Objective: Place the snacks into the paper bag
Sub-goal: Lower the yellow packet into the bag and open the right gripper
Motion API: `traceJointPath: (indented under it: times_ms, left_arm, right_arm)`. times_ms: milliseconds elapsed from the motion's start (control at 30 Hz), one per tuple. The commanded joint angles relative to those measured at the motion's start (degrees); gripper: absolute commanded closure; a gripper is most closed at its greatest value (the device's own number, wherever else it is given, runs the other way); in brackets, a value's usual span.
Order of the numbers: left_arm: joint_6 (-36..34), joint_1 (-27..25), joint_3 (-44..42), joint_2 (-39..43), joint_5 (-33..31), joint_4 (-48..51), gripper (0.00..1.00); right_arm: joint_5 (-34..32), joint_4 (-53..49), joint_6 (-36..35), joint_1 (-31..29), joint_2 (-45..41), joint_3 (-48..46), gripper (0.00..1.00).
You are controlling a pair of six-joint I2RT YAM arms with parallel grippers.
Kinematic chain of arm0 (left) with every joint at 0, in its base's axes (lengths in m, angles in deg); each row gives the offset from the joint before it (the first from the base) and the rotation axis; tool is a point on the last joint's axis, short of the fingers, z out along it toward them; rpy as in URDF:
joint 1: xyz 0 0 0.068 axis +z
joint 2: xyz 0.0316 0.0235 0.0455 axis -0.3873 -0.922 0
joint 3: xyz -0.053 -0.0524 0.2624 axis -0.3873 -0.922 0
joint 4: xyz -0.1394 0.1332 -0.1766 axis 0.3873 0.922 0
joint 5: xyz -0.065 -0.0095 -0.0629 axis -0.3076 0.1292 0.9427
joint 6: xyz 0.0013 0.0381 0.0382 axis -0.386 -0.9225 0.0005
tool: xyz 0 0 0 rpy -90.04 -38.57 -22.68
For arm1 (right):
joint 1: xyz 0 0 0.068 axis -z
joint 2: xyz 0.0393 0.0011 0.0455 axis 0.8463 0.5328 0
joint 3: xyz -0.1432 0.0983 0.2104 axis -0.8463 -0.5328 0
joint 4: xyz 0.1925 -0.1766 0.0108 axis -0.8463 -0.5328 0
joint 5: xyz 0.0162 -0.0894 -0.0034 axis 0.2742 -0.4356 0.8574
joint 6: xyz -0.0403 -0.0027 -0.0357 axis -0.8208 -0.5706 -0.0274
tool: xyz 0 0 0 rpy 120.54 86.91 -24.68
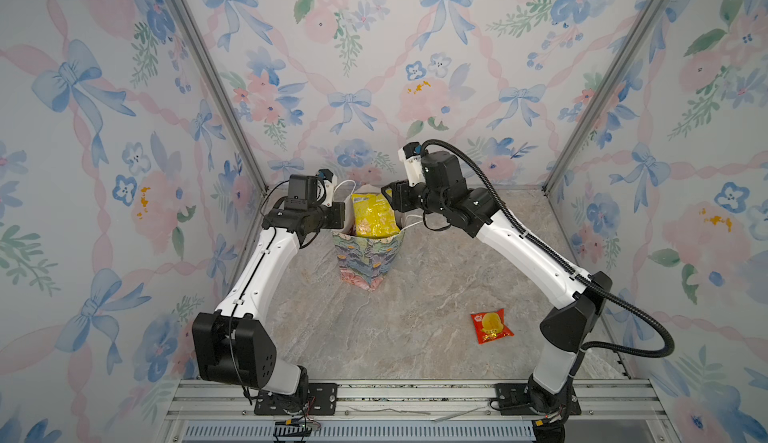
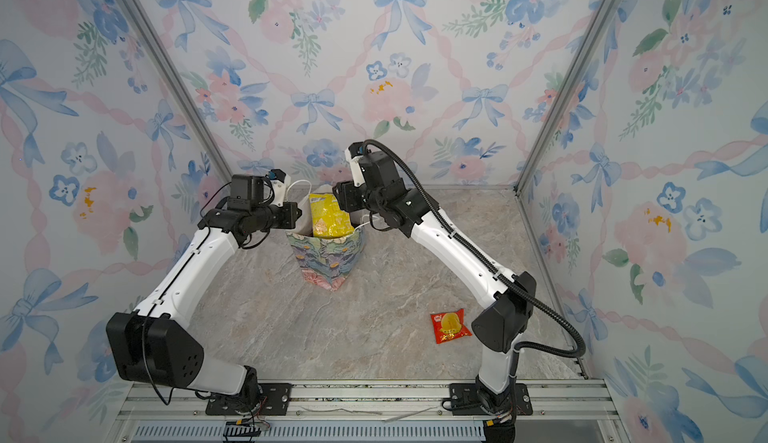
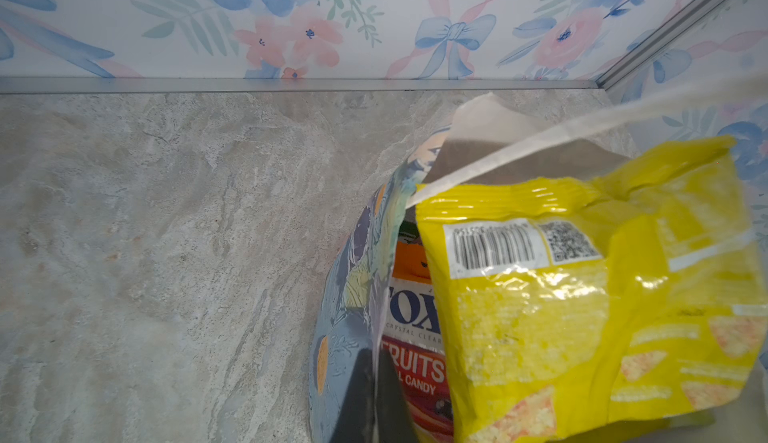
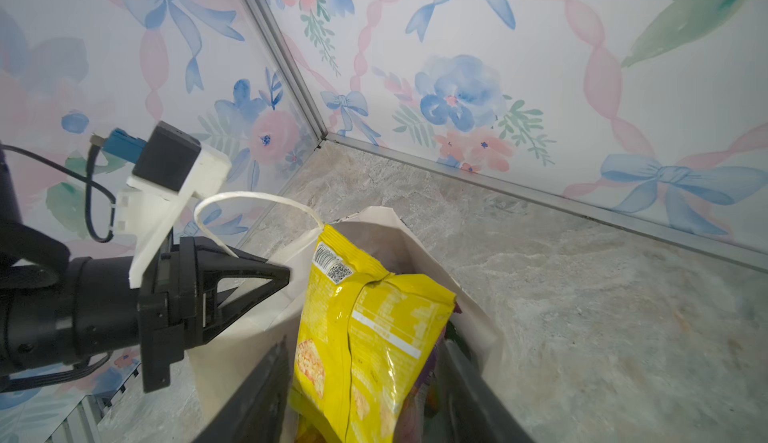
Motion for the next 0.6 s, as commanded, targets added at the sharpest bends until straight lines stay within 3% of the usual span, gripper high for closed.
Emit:
traceJointPath:
  times_ms: [0, 333, 567]
  left_arm:
    - [-1.12, 0.39, -1.09, 0.22, -0.37, 1.78, 1.00]
    - [-1.12, 0.41, -1.09, 0.36, -0.28, 1.77, 1.00]
    - [-1.17, 0.45, -1.09, 0.49, -0.23, 1.77, 1.00]
  right_arm:
    - [-2.17, -6.63, -4.41, -1.07, 3.77, 3.61, 0.43]
    - [-1.15, -16.09, -5.59, -1.16, 20.48, 17.96, 0.45]
    - [-3.74, -18.67, -5.35, -1.47, 23.15, 20.82, 0.43]
